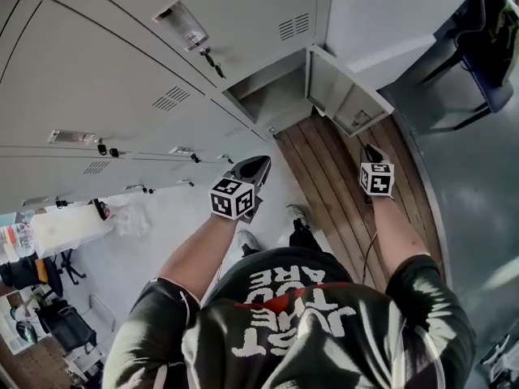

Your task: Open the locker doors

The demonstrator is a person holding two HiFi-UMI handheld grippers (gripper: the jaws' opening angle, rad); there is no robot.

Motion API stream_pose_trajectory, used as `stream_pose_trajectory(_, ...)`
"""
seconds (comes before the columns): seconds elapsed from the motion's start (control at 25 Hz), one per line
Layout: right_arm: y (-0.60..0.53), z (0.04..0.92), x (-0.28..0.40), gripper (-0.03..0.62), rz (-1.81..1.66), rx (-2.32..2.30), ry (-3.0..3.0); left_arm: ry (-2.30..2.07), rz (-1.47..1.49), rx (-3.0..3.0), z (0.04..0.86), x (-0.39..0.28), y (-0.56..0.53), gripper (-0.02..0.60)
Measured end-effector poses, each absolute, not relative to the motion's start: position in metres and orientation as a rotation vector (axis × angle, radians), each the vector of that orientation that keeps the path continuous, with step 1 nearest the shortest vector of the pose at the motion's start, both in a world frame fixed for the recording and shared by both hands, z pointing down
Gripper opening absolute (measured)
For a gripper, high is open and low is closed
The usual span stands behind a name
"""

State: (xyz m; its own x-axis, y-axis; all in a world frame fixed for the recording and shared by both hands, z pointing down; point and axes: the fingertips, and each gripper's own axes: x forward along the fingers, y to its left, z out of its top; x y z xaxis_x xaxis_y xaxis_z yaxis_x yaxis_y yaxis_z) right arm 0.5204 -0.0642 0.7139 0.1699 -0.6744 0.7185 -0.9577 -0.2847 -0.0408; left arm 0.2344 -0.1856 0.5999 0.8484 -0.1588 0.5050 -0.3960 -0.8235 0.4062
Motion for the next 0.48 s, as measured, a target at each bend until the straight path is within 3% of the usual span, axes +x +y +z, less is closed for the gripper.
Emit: stream_pose_trajectory(0.48,-0.120,0.618,0.373,0.051,0.813,1.761,-2.051,-0.484,0.540,2.532,0.553,0.215,-0.190,0.008)
